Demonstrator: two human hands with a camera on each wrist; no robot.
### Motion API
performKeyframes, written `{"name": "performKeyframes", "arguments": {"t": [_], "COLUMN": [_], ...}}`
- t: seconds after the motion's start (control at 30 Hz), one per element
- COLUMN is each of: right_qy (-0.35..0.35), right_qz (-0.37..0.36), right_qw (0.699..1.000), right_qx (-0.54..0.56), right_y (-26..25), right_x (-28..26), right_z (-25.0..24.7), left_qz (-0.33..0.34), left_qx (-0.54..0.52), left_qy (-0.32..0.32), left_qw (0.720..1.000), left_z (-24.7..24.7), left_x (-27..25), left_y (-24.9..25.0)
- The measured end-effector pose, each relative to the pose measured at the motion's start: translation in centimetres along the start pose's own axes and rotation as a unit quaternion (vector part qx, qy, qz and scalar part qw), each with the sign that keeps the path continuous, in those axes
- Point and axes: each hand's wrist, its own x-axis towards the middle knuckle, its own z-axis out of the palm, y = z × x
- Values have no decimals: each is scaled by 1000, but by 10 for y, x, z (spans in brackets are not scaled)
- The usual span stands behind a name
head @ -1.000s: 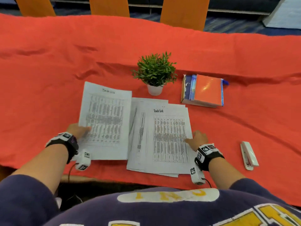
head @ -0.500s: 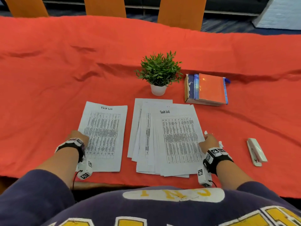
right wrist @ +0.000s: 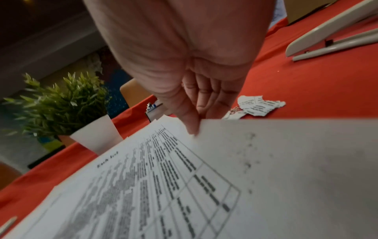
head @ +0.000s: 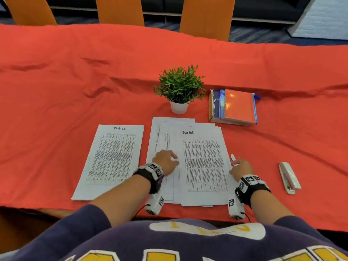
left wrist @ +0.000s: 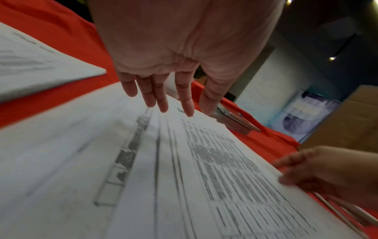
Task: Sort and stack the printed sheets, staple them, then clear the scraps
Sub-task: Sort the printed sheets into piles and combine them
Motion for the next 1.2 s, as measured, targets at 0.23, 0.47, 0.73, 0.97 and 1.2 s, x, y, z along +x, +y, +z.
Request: {"name": "performKeyframes", "arguments": {"t": [0.23, 0.47, 0.73, 0.97, 1.2], "right_qy": [3, -121, -173, -107, -128], "right_qz": [-88, -112, -118, -141, -120], "right_qw": [985, 930, 975, 971, 972], "right_qx": [150, 329, 78, -158, -154], "right_y": [7, -7, -12, -9, -10], "right_x": [-4, -20, -1, 5, 18], "right_z": [-43, -59, -10, 27, 20], "left_qz": [-17, -115, -121, -224, -240], "left_qx": [-115, -375, -335, -303, -317], "left_qy": [-18, 1, 146, 247, 271], "left_qw": [993, 920, 923, 893, 877], "left_z": [21, 15, 0, -22, -25], "left_x": [-2, 3, -20, -60, -78], "left_y": [26, 27, -26, -103, -118]}}
